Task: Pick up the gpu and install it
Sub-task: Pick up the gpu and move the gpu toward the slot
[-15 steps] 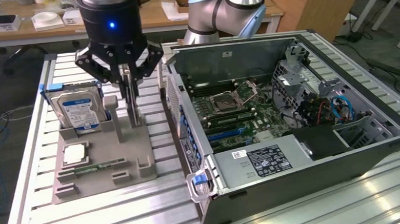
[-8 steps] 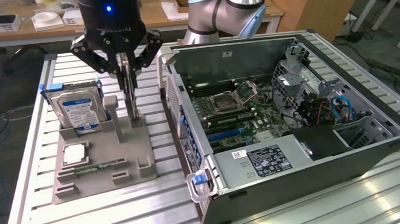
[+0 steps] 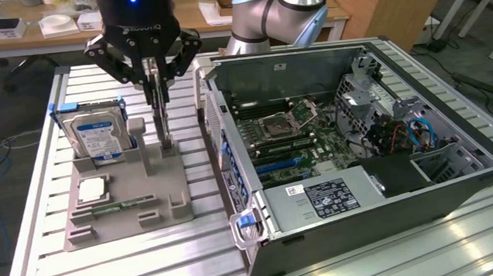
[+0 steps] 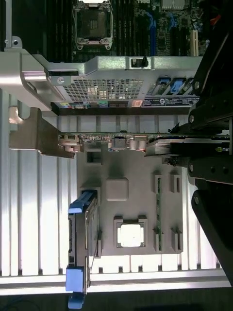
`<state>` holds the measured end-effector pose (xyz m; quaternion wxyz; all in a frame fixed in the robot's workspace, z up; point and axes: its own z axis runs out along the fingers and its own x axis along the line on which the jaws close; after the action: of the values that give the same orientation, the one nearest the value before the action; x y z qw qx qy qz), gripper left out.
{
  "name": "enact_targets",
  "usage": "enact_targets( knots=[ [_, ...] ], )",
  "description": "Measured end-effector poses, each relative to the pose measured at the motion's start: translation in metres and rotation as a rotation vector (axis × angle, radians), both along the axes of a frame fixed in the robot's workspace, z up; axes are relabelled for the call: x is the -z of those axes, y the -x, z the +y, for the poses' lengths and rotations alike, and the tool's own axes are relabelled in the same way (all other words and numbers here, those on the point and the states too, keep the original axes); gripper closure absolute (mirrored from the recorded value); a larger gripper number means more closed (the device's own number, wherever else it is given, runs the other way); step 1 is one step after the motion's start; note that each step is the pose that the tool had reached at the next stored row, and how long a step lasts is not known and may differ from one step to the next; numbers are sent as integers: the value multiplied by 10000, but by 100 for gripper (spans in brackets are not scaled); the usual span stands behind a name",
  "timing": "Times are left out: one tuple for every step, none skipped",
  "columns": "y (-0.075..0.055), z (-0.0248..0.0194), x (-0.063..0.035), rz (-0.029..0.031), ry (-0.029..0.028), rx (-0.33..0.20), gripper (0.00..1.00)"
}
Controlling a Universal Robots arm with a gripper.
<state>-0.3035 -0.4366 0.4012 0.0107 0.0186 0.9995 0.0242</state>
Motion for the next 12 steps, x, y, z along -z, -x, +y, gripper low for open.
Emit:
enact_targets(
  knots=[
    [-27, -1, 0, 2, 0, 2, 73],
    [-59, -1, 0, 2, -1, 2, 73],
    [-97, -1, 0, 3, 0, 2, 73],
    [-132, -1, 0, 2, -1, 2, 73],
    [-169, -1, 1, 1, -1, 2, 73],
    [-206, -1, 1, 1, -1, 2, 73],
    [-243, -1, 1, 1, -2, 2, 73],
    [-279, -1, 0, 2, 0, 3, 73],
    [-317, -1, 0, 3, 0, 3, 73],
    [-359, -1, 0, 3, 0, 2, 73],
    [-396, -1, 0, 2, -1, 3, 73],
    [-435, -1, 1, 1, -1, 2, 73]
  ],
)
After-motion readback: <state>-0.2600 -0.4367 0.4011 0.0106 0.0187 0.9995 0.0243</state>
